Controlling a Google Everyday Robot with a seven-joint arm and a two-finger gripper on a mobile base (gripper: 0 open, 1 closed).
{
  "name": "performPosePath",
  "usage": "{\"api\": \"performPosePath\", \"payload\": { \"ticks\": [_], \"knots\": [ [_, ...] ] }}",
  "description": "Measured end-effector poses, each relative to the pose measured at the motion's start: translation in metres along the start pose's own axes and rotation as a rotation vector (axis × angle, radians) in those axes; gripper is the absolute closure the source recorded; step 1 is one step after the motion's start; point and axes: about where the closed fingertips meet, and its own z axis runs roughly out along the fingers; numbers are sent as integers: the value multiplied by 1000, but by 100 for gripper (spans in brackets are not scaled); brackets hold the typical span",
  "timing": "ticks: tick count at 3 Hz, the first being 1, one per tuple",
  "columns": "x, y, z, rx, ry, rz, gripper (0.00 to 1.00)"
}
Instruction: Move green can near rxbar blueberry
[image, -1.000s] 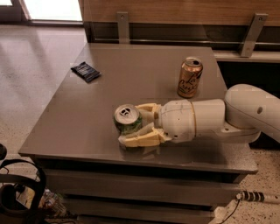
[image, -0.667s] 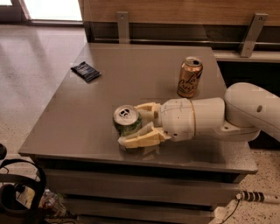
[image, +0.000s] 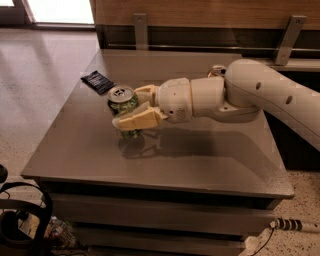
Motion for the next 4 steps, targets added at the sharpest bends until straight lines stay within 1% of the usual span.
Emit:
{"api": "performPosePath", "payload": {
  "ticks": [1, 2, 3, 4],
  "knots": [
    [-31, -41, 33, 114, 40, 2, 100],
    [-54, -69, 44, 219, 86, -18, 100],
    [-68, -118, 40, 307, 104, -11, 100],
    [-67, -161, 32, 346, 96, 14, 100]
  ]
}}
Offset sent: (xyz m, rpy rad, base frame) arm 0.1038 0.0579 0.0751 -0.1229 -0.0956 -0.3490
